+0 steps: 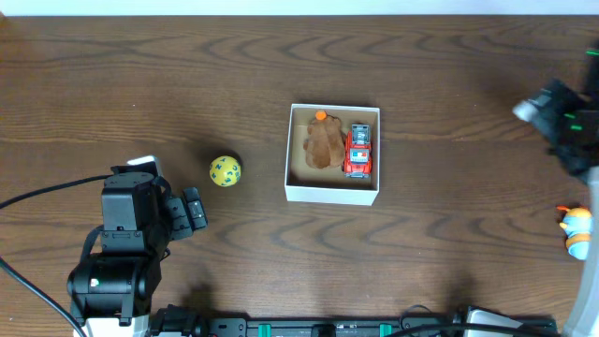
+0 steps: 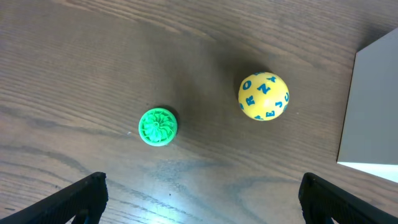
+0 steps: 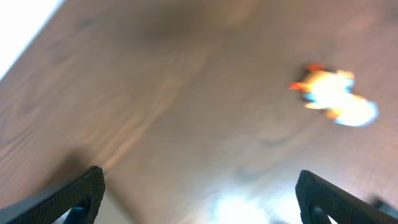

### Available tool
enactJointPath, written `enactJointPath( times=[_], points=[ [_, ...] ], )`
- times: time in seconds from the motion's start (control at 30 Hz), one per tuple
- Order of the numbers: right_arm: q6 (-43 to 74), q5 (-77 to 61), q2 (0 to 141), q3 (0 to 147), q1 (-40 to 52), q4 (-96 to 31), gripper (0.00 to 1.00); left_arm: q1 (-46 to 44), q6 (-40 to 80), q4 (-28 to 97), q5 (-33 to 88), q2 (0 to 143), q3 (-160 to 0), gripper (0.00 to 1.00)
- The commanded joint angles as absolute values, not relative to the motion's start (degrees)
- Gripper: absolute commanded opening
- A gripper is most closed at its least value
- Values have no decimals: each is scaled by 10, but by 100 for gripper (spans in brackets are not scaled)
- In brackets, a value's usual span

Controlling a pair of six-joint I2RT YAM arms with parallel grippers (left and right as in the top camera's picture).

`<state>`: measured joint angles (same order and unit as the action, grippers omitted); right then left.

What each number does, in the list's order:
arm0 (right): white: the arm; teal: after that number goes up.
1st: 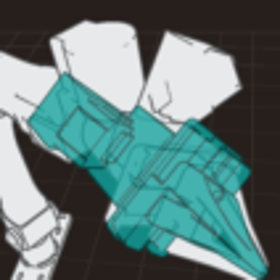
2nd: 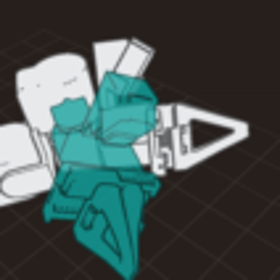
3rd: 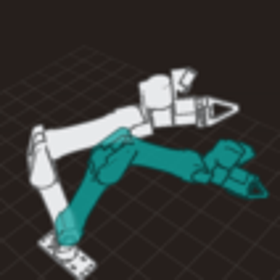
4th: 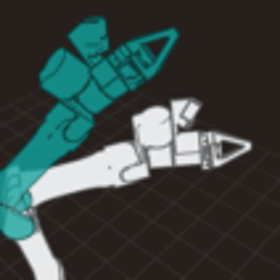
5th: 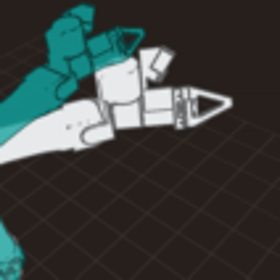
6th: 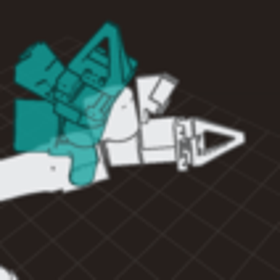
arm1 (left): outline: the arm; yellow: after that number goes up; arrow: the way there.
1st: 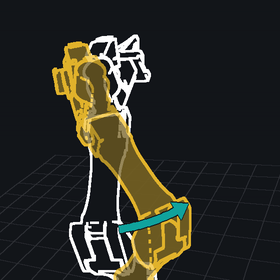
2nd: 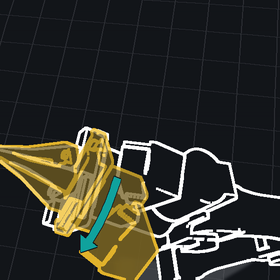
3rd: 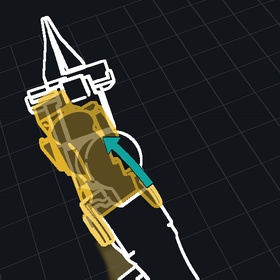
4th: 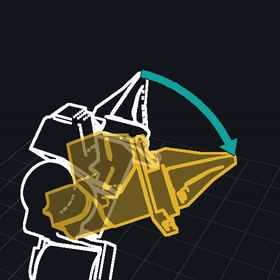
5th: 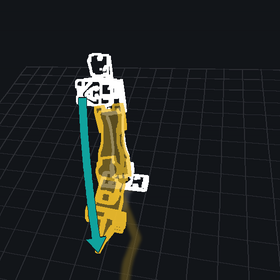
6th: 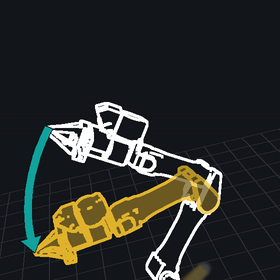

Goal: Pack container
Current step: 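Move the right gripper to the orange-blue duck toy and grasp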

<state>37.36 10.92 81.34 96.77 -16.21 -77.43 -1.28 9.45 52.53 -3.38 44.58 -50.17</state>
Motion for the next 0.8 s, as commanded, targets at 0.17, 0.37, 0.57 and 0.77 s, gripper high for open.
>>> enactJointPath(
  times=[0.17, 0.37, 0.57, 0.77],
  points=[
    [278, 45, 846, 847, -382, -712, 99, -10, 102, 527, -36, 445, -511, 98],
    [202, 44, 877, 726, -469, -585, 99, -10, 102, 527, -36, 445, -511, 98],
    [194, 39, 921, 651, -501, -486, 99, -10, 102, 527, -36, 445, -511, 98],
    [194, 39, 964, 614, -503, -425, 99, -10, 102, 529, -36, 445, -511, 98]
  ],
)
